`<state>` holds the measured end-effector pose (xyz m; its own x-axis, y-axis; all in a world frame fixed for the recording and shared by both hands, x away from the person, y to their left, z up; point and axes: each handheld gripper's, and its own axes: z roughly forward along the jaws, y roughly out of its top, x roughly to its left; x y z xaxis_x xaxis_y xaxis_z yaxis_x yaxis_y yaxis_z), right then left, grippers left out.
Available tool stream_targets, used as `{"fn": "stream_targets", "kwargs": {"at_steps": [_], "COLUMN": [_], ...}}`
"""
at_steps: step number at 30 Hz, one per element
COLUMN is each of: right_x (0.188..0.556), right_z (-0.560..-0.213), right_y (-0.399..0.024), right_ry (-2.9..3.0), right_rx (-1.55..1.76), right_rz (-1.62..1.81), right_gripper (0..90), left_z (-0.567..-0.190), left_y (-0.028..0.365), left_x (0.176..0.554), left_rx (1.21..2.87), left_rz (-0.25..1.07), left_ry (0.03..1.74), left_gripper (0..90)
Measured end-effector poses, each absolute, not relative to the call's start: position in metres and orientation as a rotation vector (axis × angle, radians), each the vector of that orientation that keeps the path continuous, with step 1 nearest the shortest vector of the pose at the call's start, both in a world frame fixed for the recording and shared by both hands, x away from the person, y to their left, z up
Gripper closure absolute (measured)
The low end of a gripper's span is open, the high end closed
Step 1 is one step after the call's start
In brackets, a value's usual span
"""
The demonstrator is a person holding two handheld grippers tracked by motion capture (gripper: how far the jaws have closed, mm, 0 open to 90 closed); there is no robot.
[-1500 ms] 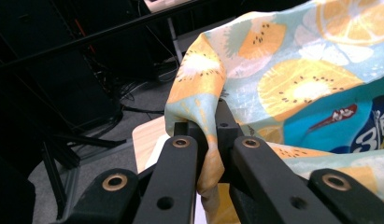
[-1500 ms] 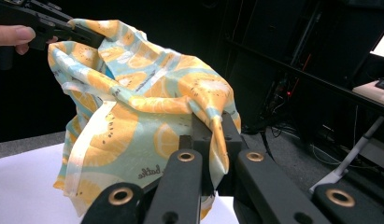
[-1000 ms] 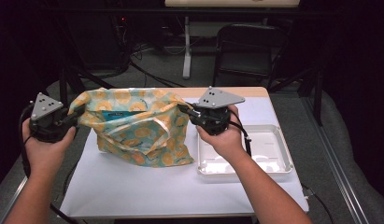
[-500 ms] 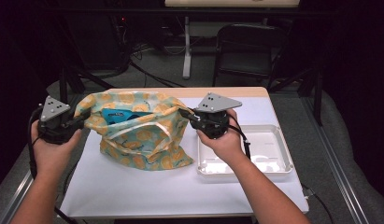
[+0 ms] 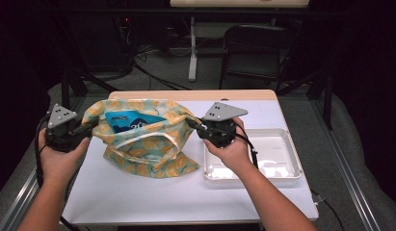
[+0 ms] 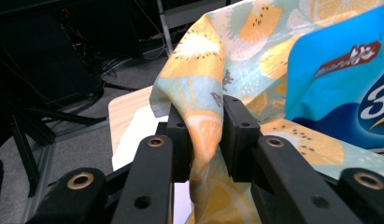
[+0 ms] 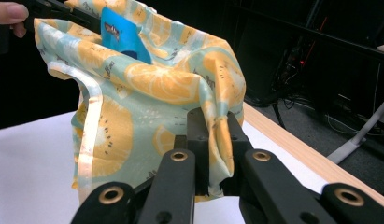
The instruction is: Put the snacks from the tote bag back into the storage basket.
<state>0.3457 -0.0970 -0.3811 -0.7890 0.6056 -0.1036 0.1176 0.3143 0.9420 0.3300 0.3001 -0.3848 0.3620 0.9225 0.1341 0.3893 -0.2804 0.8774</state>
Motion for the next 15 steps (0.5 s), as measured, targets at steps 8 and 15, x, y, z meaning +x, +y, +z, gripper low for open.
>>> {"fn": "stream_targets", "kwargs": {"at_steps": [8,15], "right_x": [0.344,0.343], "right_z": [-0.394,-0.399], "right_y": [-0.096,-0.100], "right_ry": [2.155,2.138], "right_rx": [0.651,0.675], "right_rz": [1.477,1.522], "right_gripper": [80.8,67.9], "left_z": [-0.390,-0.389], "left_y": [0.300,0.299], "left_x": [0.328,0.324], "left_rx": [1.843,1.816], "left_rz": [0.842,0.838], "left_ry": [1.152,1.153], "left_gripper": [70.1,59.7]}}
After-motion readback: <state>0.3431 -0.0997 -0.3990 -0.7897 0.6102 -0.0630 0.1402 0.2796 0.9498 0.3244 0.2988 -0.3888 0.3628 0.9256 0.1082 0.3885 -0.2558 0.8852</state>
